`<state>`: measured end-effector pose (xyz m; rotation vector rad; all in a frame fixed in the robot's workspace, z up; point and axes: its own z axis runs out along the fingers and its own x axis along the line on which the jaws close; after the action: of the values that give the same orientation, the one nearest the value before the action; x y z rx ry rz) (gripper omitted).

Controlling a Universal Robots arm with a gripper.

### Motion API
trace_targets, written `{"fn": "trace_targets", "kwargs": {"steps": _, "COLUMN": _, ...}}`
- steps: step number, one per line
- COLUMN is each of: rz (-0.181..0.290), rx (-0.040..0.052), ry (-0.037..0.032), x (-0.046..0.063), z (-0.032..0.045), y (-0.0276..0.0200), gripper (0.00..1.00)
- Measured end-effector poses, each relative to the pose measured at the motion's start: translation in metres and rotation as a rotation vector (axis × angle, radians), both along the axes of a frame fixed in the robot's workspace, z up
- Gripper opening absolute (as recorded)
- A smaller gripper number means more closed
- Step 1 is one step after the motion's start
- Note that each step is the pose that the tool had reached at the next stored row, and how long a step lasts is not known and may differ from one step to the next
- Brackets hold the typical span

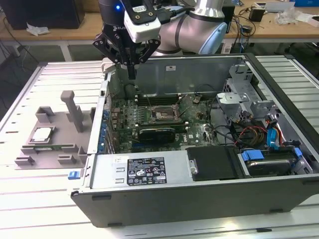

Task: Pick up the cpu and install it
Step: 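Reach for the cpu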

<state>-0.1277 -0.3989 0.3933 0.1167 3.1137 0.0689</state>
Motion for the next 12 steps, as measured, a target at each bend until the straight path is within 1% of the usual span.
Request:
{"fn": "trace_targets", "kwargs": {"steps": 4, "rz": 0.0, "rx": 0.0, "ry": 0.0, "x": -0.008, "z": 0.0, "y": 0.0, "gripper": 0.11}}
{"fn": "trace_targets", "kwargs": {"steps": 12, "rz": 0.0, "rx": 0.0, "ry": -0.0001, "x": -0.018, "z": 0.0, "y": 0.0, "gripper": 0.11}}
